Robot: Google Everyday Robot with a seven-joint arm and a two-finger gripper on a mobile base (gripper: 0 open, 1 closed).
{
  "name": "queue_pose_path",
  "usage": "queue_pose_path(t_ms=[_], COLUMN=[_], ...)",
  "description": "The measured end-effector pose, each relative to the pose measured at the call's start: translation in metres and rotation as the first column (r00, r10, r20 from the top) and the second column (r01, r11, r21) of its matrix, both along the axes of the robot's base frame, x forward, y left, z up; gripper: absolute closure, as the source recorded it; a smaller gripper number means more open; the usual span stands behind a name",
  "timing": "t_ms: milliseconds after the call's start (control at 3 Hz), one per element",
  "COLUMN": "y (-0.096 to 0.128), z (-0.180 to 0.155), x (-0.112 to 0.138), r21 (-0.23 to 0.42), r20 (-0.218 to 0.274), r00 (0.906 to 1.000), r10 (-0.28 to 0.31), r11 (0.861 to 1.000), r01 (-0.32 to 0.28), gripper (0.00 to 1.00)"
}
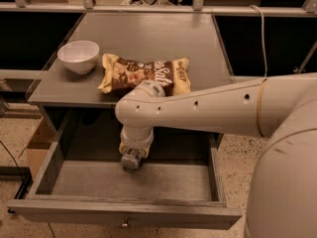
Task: Pick blue plastic bottle from top drawer and place on counter
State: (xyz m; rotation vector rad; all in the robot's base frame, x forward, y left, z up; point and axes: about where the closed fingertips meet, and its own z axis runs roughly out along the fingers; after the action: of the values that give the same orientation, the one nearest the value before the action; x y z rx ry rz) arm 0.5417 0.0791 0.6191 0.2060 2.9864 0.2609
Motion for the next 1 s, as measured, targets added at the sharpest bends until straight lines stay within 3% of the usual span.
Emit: queue_pose_path(t_ms=[333,667,1000], y=[-0.030,-0.029,-0.042], z=[0.046,0.047,0.064], x=[-0.008,-0.009,-0.029], r21=[0.062,0.053,0.023], r20=[0.054,0.050,-0.005], r00=[0.9972,0.9980,0.9987], r10=[-0.051,-0.039,-0.052], r11=[0.997,0.998,0.998], r01=[0.048,0.037,0.052], gripper=[1.00,1.00,1.00])
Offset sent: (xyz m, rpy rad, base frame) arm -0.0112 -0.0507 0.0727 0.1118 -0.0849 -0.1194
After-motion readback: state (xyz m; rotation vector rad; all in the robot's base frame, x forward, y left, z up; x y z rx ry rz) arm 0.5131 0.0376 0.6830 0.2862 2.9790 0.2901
